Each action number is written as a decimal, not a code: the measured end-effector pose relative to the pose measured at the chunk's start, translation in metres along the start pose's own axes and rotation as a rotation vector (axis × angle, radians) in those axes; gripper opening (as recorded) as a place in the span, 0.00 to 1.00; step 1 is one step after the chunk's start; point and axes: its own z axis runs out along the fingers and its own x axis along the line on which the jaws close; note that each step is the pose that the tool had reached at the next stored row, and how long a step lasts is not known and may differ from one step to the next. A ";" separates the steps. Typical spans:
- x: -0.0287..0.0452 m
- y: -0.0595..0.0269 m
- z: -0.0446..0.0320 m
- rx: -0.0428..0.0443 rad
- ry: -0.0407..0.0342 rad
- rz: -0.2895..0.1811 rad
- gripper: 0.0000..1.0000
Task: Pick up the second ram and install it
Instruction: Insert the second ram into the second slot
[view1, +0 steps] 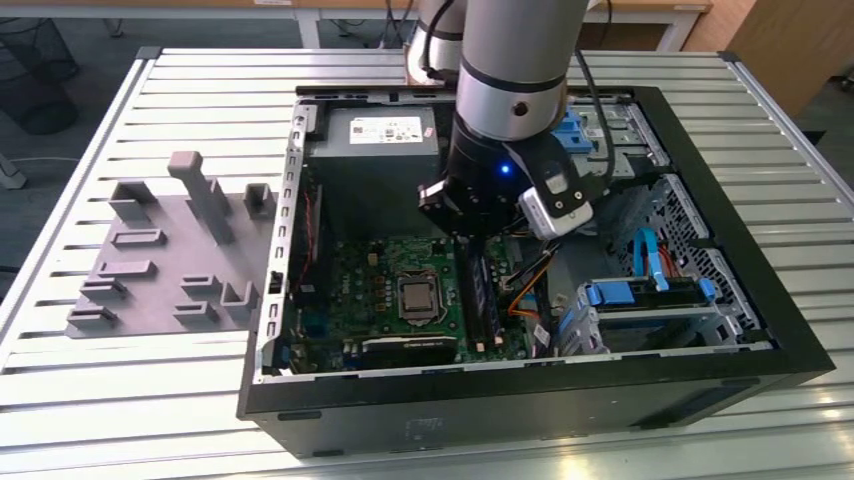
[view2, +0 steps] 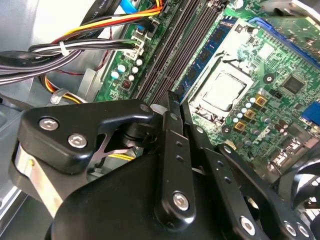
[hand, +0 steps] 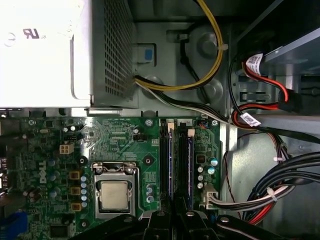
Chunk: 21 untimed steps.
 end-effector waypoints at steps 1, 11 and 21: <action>0.0000 0.0001 0.0016 0.0000 0.0000 0.000 0.14; -0.0001 0.0006 0.0133 0.0000 0.0000 0.001 0.14; -0.0012 -0.0010 0.0162 -0.0002 0.0005 0.010 0.14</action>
